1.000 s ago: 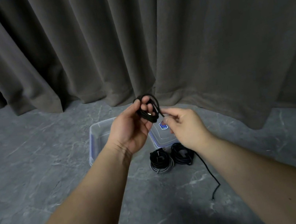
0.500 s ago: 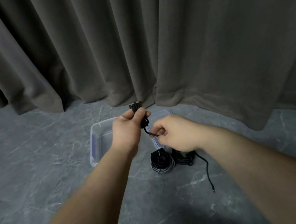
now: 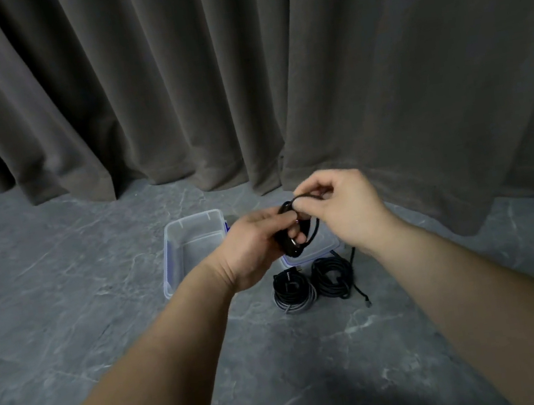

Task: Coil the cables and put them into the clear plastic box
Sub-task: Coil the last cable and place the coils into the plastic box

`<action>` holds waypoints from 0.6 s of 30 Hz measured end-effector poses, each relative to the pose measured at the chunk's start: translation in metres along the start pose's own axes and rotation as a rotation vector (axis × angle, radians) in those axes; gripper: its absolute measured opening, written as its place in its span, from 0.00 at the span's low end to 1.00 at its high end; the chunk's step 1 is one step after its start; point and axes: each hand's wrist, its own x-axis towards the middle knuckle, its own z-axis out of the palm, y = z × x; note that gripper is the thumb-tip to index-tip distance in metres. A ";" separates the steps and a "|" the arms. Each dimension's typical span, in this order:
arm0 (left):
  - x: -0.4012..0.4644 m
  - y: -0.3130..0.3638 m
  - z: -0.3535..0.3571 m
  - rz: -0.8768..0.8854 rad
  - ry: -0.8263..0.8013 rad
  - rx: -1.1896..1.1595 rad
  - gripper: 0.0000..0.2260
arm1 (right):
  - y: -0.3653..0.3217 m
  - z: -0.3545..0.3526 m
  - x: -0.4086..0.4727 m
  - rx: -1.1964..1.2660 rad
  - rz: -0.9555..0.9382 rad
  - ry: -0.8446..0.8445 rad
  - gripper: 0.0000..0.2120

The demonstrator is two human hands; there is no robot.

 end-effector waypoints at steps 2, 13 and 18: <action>0.000 0.000 0.000 -0.029 -0.008 -0.067 0.12 | 0.006 -0.003 0.002 0.092 0.058 0.038 0.10; 0.007 0.002 0.003 -0.040 0.060 -0.286 0.13 | 0.014 0.001 -0.008 0.366 0.175 -0.103 0.12; 0.006 -0.001 0.003 -0.045 0.089 -0.291 0.13 | 0.020 0.005 -0.009 0.123 0.007 -0.047 0.11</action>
